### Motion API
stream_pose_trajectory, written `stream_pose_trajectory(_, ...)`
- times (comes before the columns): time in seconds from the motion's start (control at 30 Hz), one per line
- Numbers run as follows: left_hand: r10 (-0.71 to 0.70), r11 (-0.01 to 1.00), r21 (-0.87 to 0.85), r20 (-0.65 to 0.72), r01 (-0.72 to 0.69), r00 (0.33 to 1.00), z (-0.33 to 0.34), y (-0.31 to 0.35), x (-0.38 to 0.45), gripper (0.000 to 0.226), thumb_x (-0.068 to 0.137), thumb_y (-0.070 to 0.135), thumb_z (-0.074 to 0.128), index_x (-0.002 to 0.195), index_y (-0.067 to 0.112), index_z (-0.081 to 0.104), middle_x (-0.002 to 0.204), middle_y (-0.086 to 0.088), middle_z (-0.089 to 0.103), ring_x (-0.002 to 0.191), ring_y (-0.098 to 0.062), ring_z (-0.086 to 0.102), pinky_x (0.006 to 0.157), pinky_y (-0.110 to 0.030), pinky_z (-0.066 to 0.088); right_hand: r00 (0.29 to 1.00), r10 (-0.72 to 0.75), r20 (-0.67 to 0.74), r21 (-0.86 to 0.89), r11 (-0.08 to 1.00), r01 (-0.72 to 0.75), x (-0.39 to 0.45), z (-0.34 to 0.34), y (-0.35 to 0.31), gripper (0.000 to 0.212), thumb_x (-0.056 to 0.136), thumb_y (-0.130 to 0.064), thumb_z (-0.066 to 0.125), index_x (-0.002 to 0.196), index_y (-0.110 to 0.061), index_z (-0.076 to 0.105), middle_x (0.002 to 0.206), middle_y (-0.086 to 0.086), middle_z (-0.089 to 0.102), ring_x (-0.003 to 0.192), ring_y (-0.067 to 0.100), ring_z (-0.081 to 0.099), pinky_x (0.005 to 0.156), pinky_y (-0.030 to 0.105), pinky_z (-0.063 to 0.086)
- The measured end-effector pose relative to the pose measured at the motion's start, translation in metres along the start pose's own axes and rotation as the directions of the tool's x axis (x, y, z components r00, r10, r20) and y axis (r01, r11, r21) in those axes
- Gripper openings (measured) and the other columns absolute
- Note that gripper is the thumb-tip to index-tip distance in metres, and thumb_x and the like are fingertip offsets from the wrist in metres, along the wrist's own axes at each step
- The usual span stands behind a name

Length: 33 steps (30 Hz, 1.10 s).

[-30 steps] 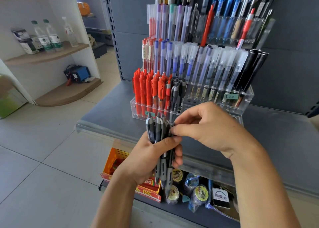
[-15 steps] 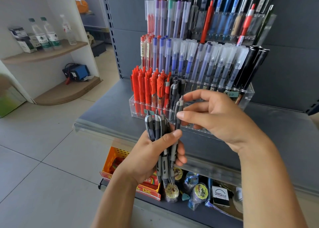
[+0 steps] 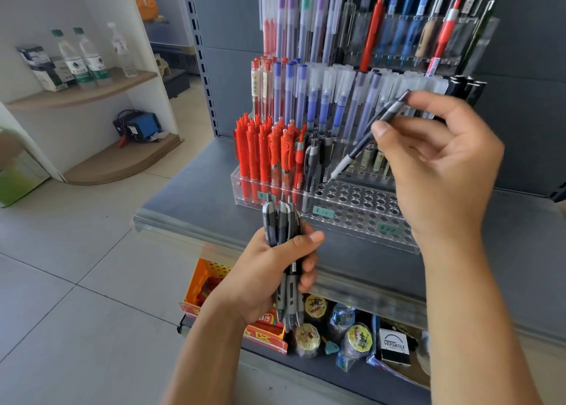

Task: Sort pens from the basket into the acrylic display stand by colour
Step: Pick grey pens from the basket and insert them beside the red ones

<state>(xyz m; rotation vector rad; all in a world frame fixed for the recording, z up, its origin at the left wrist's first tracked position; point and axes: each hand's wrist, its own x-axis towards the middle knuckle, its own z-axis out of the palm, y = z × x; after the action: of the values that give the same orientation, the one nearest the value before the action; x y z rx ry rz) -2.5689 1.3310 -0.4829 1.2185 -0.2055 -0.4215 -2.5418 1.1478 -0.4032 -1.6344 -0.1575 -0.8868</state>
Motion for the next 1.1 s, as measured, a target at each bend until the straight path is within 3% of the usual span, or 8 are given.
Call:
stream_pose_trajectory(0.6, -0.005, 0.999, -0.049, 0.016, 0.006, 1.000, -0.001, -0.003, 0.002, 0.020, 0.091, 0.016, 0.068, 0.076, 0.014, 0.056, 0.062, -0.002, 0.039, 0.048, -0.016, 0.041, 0.047, -0.023, 0.041, 0.991, -0.039, 0.128, -0.199, 0.978, 0.064, -0.013, 0.031, 0.034, 0.036, 0.088, -0.014, 0.079, 0.123, -0.011, 0.071, 0.089, -0.013, 0.070, 0.083, -0.002, 0.071, 0.076, 0.009, 0.054)
stream_pose_trajectory(1.1, -0.014, 0.999, -0.044, 0.006, 0.014, 1.000, 0.001, 0.000, 0.000, 0.019, 0.090, 0.016, 0.067, 0.075, 0.014, 0.056, 0.062, -0.004, 0.038, 0.048, -0.016, 0.041, 0.047, -0.023, 0.040, 0.980, 0.050, 0.194, -0.286, 0.958, 0.008, -0.016, 0.036, 0.038, 0.038, 0.087, -0.010, 0.078, 0.125, -0.014, 0.071, 0.087, -0.013, 0.069, 0.079, -0.007, 0.069, 0.077, 0.009, 0.055)
